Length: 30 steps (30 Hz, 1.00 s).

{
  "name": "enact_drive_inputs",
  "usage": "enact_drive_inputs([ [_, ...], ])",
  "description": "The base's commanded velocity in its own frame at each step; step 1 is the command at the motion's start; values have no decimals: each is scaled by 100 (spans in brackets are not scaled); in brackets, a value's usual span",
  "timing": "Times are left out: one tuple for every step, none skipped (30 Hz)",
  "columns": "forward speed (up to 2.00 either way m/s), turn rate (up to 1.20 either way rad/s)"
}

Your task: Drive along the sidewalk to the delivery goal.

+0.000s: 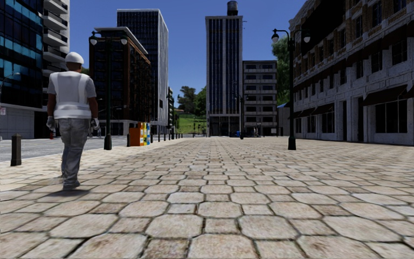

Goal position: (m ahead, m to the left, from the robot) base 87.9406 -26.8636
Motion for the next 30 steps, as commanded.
enact_drive_inputs([
  [137,-18],
  [137,-18],
  [137,-21],
  [137,-24],
  [138,-25],
  [138,-25],
  [138,-26],
  [138,-26],
  [144,-26],
  [144,-26],
  [179,-26],
  [192,-26],
  [195,-26],
  [195,-26],
  [196,-26],
  [197,-17],
  [197,-17],
  [197,0],
  [197,0],
  [197,0],
  [197,0],
  [197,0],
  [197,0],
  [197,0],
  [197,0],
  [197,0],
  [197,0],
  [197,0],
  [197,0],
  [197,0],
])
